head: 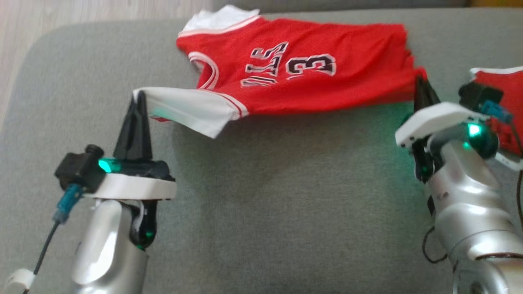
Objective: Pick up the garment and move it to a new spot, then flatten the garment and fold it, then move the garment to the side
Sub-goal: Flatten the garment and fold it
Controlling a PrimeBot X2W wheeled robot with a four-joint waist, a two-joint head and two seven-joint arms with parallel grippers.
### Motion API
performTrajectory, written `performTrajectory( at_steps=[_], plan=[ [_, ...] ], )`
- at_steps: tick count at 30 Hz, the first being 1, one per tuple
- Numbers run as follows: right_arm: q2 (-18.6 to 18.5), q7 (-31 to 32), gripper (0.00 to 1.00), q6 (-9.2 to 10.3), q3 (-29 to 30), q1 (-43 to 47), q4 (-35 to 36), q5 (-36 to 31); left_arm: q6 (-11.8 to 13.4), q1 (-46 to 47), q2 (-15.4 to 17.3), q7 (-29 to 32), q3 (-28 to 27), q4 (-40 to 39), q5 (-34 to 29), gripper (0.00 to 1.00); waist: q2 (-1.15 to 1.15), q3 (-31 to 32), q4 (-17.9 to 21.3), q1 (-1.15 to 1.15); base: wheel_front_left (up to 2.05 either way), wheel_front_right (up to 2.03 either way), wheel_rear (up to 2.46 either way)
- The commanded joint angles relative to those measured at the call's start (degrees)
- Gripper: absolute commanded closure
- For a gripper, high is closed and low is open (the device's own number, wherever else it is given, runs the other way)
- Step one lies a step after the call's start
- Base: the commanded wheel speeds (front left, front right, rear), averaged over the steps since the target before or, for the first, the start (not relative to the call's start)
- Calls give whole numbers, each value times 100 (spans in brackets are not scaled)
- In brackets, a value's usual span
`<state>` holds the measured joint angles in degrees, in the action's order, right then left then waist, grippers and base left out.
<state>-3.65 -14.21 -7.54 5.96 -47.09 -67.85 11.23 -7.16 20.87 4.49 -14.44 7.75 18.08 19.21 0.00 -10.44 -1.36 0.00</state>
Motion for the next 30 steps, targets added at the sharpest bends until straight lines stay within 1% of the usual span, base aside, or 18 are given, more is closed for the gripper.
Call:
performTrajectory(
  at_steps=[1, 3, 5, 6, 9, 13, 16, 20, 23, 25, 27, 30],
  plan=[
    [78, -77, 100, 5, -481, 107, 479, 415, -30, 207, 153, -56, -274, -238, 40, 100, 0, 274, 176, 0, 0, 0, 0],
    [78, -77, 100, 5, -921, 278, 887, 873, -30, 260, 194, -56, -330, -276, 93, 100, 0, 427, 253, 0, 0, 0, 0],
    [78, -49, 100, 5, -1228, 393, 1321, 1156, -31, 332, 245, -49, -374, -302, 165, 100, 0, 578, 328, 0, 0, 0, 0],
    [78, -49, 100, 5, -1228, 393, 1321, 1156, -31, 332, 245, -49, -374, -302, 165, 100, 0, 578, 328, 0, 0, 0, 0],
    [58, 92, 100, 5, -1457, 475, 2029, 1309, -31, 503, 350, 17, -463, -377, 271, 100, 0, 780, 419, 0, 0, 0, 0],
    [-173, 415, 100, 5, -1617, 546, 3135, 1382, -31, 816, 475, 169, -621, -554, 470, 100, 0, 1010, 492, 0, 0, 0, 0],
    [-389, 715, 100, 5, -1662, 625, 4046, 1399, -19, 1047, 568, 294, -764, -863, 622, 100, 0, 1114, 513, 0, 0, 0, 0],
    [-634, 1121, 100, 5, -1542, 817, 5302, 1363, 17, 1278, 677, 512, -1006, -1577, 906, 100, 0, 1173, 503, 0, 0, 0, 0],
    [-704, 1537, 100, 5, -1246, 1104, 6165, 1329, 32, 1357, 722, 811, -1040, -2283, 1126, 100, 0, 1184, 437, 0, 0, 0, 0],
    [-679, 1819, 100, 5, -1013, 1346, 6750, 1278, 27, 1382, 789, 1091, -931, -2748, 1183, 100, 0, 1165, 388, 0, 0, 0, 0],
    [-598, 2106, 100, 5, -814, 1579, 7305, 1220, 72, 1379, 814, 1376, -883, -3147, 1273, 100, 0, 1111, 364, 0, 0, 0, 0],
    [-469, 2541, 100, 5, -516, 1801, 7990, 1070, 187, 1472, 797, 1835, -891, -3453, 1586, 100, 0, 899, 300, 0, 0, 0, 0]
  ],
)
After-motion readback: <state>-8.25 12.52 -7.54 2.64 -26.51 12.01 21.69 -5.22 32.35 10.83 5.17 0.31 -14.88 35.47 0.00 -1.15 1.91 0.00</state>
